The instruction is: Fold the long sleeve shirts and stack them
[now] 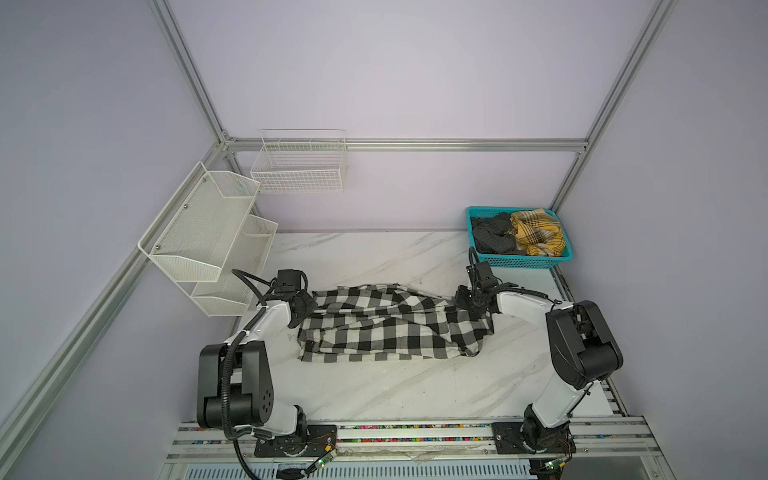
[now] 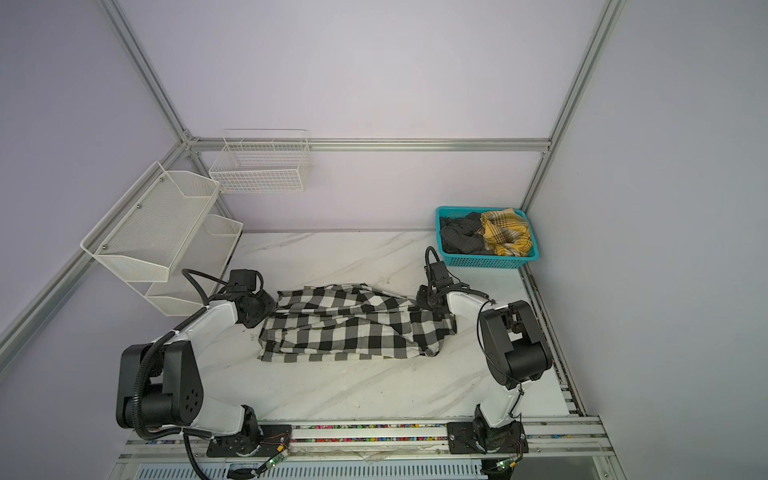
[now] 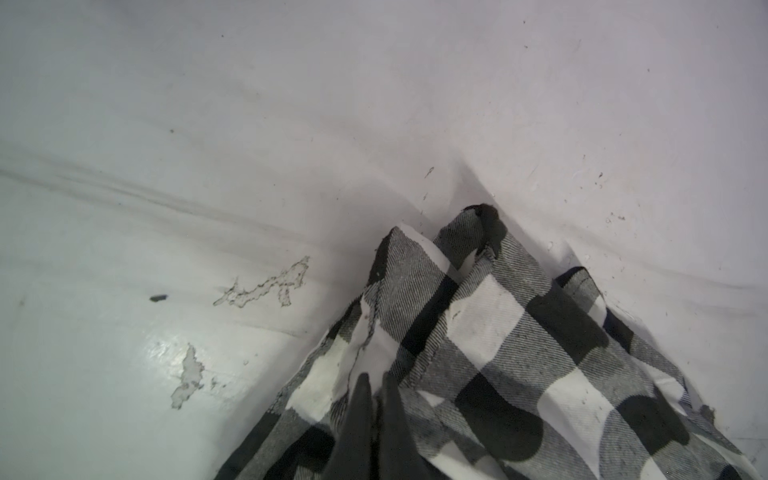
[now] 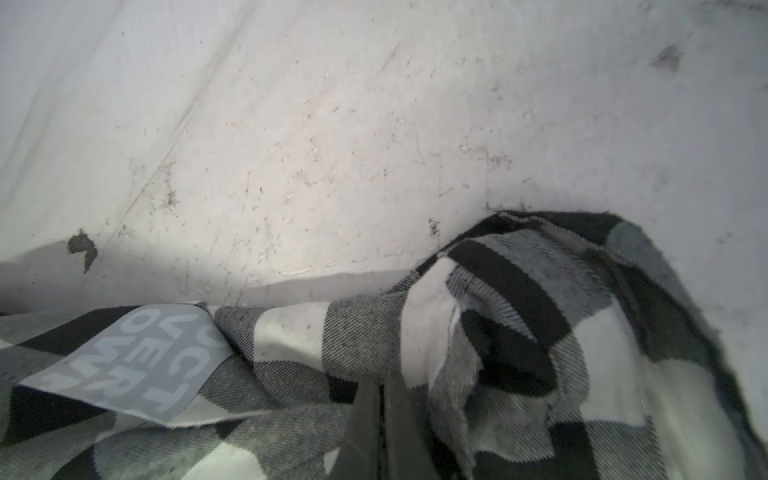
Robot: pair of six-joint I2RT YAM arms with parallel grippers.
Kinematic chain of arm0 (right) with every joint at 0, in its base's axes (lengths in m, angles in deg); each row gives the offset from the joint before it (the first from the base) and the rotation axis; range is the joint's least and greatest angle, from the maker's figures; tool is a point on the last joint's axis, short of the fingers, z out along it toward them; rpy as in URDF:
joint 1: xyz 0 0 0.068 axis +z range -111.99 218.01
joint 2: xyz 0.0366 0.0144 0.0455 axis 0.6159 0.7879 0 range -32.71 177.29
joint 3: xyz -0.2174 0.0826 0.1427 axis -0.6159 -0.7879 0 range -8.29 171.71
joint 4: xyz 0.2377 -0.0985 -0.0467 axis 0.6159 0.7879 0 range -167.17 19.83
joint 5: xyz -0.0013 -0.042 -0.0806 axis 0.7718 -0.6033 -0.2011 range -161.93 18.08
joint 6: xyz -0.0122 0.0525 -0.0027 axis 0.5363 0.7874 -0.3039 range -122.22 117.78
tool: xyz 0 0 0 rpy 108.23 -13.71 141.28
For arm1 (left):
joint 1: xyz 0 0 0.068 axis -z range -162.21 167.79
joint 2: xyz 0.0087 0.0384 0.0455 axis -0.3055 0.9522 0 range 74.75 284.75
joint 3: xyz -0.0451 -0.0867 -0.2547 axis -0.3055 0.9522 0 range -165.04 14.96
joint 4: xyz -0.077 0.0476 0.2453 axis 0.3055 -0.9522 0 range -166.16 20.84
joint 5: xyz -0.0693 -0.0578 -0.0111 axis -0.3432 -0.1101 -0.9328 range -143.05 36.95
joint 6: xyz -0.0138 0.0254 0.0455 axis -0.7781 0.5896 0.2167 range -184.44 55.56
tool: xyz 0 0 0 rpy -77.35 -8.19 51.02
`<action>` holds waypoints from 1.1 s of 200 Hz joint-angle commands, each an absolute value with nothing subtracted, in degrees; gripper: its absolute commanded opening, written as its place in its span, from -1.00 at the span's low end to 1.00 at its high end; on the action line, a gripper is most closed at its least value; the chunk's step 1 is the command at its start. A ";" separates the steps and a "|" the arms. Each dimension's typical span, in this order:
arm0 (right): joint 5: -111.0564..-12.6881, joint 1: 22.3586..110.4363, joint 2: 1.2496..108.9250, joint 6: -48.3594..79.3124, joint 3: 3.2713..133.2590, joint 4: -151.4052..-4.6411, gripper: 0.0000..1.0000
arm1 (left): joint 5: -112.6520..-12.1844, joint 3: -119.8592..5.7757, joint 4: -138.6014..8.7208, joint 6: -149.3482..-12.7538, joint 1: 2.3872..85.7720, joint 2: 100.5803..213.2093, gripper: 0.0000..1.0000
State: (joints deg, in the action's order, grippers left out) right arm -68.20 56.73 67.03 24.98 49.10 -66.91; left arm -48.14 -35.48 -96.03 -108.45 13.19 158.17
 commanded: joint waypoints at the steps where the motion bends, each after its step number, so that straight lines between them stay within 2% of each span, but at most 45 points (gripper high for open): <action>1: -70.69 56.71 68.52 25.29 48.58 -67.72 -1.00 | -45.64 -31.80 -95.38 -109.34 13.31 157.19 -1.00; 44: -70.19 57.00 68.74 25.17 49.04 -67.30 -1.00 | -46.57 -28.44 -94.69 -110.86 13.31 160.40 -1.00; 49: -70.17 57.16 68.58 25.03 49.21 -66.94 -0.96 | -46.97 -28.48 -95.16 -111.16 13.31 160.06 -0.83; 61: -70.30 57.49 67.53 24.70 50.16 -65.50 -0.55 | -46.77 -28.82 -96.41 -111.98 13.39 158.10 -0.23; 70: -70.67 57.79 66.26 24.51 51.22 -63.77 -0.25 | -46.19 -29.69 -97.77 -112.58 13.33 156.30 0.07; 80: -71.44 58.33 64.53 24.11 53.30 -61.56 -0.04 | -45.84 -31.50 -99.75 -112.40 13.48 152.87 0.20; 94: -72.24 59.26 63.07 22.93 57.25 -58.03 0.08 | -45.05 -36.47 -103.79 -112.05 13.64 151.39 0.23; 120: -71.84 63.72 65.64 16.55 67.59 -53.53 0.25 | -46.71 -43.94 -106.33 -110.97 15.32 152.82 0.12; 142: -72.36 70.25 73.59 10.00 77.50 -49.37 0.38 | -49.92 -47.09 -105.73 -111.32 17.24 158.54 -0.15; 156: -72.09 73.38 78.90 8.31 83.14 -47.70 0.42 | -51.97 -47.34 -104.68 -112.42 18.24 161.41 -0.36; 181: -72.18 77.40 86.55 7.27 91.70 -47.66 0.57 | -55.23 -46.13 -102.49 -114.10 19.32 165.09 -0.61; 220: -73.35 79.04 98.75 7.54 105.19 -43.82 0.64 | -55.29 -44.92 -102.08 -113.49 19.46 168.59 -0.86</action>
State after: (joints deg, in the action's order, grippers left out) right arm -71.50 79.58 94.29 8.93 98.32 -49.67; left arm -54.17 -43.85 -103.09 -113.35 19.37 168.44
